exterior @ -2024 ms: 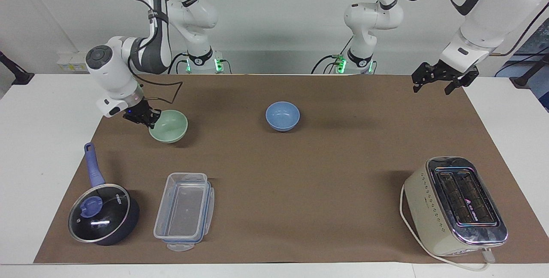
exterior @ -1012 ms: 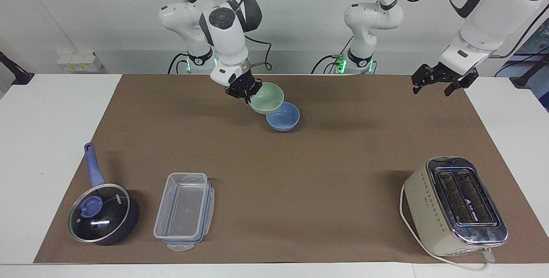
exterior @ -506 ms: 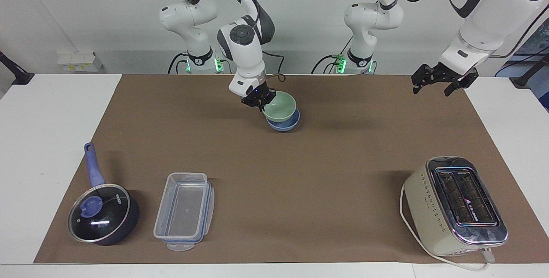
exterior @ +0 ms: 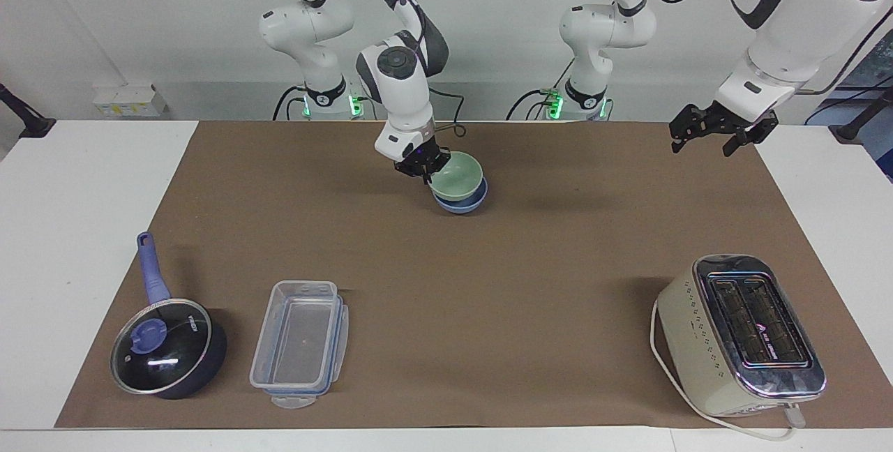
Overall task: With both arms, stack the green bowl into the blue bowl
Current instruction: 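Lower the green bowl into the blue bowl with the right gripper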
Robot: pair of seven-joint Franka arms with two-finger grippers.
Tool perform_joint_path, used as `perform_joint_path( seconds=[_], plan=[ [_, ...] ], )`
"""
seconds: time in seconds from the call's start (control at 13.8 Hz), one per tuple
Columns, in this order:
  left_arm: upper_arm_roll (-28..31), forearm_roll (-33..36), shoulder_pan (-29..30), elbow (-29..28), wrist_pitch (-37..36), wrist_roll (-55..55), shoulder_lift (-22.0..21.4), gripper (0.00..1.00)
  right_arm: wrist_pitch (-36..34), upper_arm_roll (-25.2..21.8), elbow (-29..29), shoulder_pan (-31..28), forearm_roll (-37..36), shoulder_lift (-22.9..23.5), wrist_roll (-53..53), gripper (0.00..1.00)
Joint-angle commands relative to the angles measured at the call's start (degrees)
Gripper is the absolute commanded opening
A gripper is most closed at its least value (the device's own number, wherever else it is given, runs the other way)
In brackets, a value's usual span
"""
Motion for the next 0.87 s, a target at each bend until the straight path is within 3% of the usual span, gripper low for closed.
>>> perform_joint_path(
  seconds=[0.0,0.8],
  plan=[
    [-0.4,0.6,0.7,1.2,-0.8,0.6,0.5,1.0,1.5,-0.1,-0.5,0.7,2.7,0.4,0.8,0.0],
    [-0.5,0.6,0.7,1.2,-0.7,0.6,0.5,1.0,3.4,-0.2,0.6,0.2,3.5,1.2,-0.2,0.07]
  ],
)
